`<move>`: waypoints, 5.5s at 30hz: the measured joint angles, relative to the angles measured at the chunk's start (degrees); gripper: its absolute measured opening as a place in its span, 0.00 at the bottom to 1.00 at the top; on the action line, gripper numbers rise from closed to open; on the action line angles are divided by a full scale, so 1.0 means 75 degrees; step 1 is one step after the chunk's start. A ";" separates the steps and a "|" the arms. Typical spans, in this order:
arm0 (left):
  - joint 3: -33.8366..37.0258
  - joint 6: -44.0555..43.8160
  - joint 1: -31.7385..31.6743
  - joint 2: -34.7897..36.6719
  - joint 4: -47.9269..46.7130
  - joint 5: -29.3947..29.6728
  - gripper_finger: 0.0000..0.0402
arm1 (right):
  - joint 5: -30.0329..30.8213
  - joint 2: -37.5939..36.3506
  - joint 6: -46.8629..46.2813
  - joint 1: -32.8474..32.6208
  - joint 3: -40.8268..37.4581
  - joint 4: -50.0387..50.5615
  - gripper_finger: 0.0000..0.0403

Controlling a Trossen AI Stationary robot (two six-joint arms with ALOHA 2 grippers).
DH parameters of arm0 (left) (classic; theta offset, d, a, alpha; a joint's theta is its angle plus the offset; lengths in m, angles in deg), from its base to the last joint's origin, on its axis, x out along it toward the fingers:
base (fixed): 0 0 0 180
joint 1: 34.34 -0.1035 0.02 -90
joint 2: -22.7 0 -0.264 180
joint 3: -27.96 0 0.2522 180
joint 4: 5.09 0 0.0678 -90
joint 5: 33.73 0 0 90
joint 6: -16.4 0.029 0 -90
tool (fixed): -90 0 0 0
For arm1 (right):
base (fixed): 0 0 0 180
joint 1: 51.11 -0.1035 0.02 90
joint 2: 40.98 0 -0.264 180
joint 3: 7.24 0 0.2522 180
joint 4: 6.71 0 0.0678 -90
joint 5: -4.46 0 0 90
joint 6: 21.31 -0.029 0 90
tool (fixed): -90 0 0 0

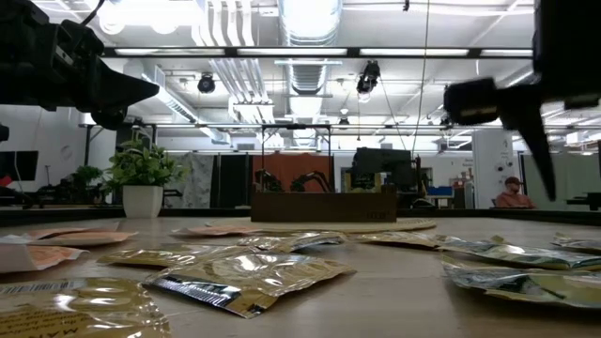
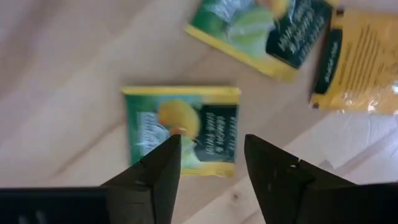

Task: Pick & Place Tea
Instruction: Put the yellow tea bag into the right section of the wooden organizer, then put the top yellow tea bag into the right section of the wooden organizer

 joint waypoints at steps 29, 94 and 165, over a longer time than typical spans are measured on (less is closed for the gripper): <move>0.0000 -0.0001 0.0002 -0.0001 0.0000 0.0000 0.00 | -0.0013 0.0467 0.0557 0.0289 -0.0507 -0.0956 0.44; 0.0000 -0.0003 -0.0001 -0.0010 0.0000 0.0000 0.00 | 0.4896 0.0049 0.1010 0.4761 0.2911 0.0231 0.02; 0.0000 0.0000 -0.0001 -0.0016 0.0000 0.0000 0.00 | 0.5259 0.1226 0.0261 0.5124 0.2008 -0.0588 0.29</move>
